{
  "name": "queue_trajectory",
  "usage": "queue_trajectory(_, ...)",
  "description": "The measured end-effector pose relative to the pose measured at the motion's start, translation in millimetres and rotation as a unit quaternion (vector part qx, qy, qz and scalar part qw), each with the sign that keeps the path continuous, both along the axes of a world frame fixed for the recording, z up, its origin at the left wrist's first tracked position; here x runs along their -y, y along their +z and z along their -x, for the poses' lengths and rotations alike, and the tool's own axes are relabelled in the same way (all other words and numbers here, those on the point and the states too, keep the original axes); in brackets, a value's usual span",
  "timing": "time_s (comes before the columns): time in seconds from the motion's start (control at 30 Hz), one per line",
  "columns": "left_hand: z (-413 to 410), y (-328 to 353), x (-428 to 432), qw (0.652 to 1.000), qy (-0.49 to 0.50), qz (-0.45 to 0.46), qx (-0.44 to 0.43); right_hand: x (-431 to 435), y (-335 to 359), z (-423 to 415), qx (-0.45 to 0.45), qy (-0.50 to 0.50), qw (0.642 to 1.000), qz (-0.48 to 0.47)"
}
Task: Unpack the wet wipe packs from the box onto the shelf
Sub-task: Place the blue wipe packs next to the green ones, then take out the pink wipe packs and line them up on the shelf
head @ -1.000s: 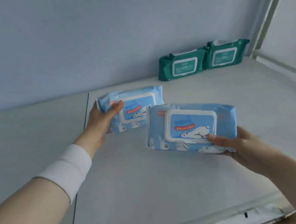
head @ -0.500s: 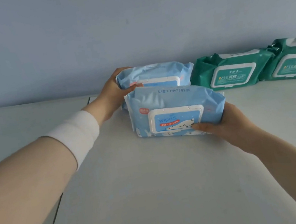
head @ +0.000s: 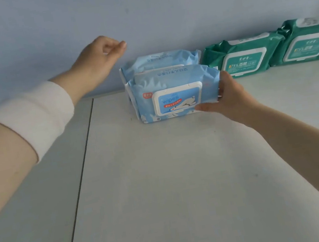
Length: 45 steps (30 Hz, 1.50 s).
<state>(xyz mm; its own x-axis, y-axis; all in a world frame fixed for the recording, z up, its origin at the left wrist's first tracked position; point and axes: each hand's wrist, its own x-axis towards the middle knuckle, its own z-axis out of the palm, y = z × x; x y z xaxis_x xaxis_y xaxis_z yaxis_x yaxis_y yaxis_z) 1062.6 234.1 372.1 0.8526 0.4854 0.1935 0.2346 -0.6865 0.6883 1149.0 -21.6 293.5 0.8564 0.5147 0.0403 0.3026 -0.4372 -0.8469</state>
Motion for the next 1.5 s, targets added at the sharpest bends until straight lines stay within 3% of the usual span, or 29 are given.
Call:
queue_trajectory(0.1, 21, 28, 25, 0.959, -0.036, -0.275, -0.056, 16, 22, 25, 0.075, -0.019, 0.99, 0.115)
queue_trajectory(0.17, 33, 38, 49, 0.916, -0.069, -0.372, -0.136, 31, 37, 46, 0.137, -0.019, 0.962, 0.237)
queue_trajectory(0.33, 63, 41, 137, 0.805, -0.16, -0.446, -0.357, 88, 59, 97, 0.16, -0.004, 0.849, 0.504)
queue_trajectory(0.57, 100, 35, 291, 0.71, -0.307, -0.499, -0.39, 207, 98, 182, 0.031, -0.014, 0.809, 0.586)
queue_trajectory(0.73, 127, 28, 447, 0.685, -0.429, -0.45, -0.379, 353, 102, 257, -0.044, -0.069, 0.808, 0.584)
queue_trajectory(0.9, 173, -22, 630, 0.593, -0.568, -0.47, -0.322, 535, 54, 353, -0.15, -0.13, 0.807, 0.557)
queue_trajectory(0.97, 197, -54, 694, 0.564, -0.602, -0.47, -0.314, 602, 19, 391, -0.234, -0.169, 0.785, 0.548)
queue_trajectory(1.07, 231, -111, 762, 0.525, -0.635, -0.453, -0.341, 669, -36, 428, -0.319, -0.185, 0.76, 0.535)
queue_trajectory(1.2, 253, -182, 810, 0.475, -0.659, -0.439, -0.383, 715, -89, 447, -0.36, -0.151, 0.742, 0.546)
queue_trajectory(1.3, 256, -225, 830, 0.468, -0.665, -0.4, -0.423, 746, -127, 437, -0.381, -0.119, 0.737, 0.545)
queue_trajectory(1.5, 257, -304, 845, 0.528, -0.62, -0.218, -0.538, 784, -201, 415, -0.407, -0.063, 0.741, 0.53)
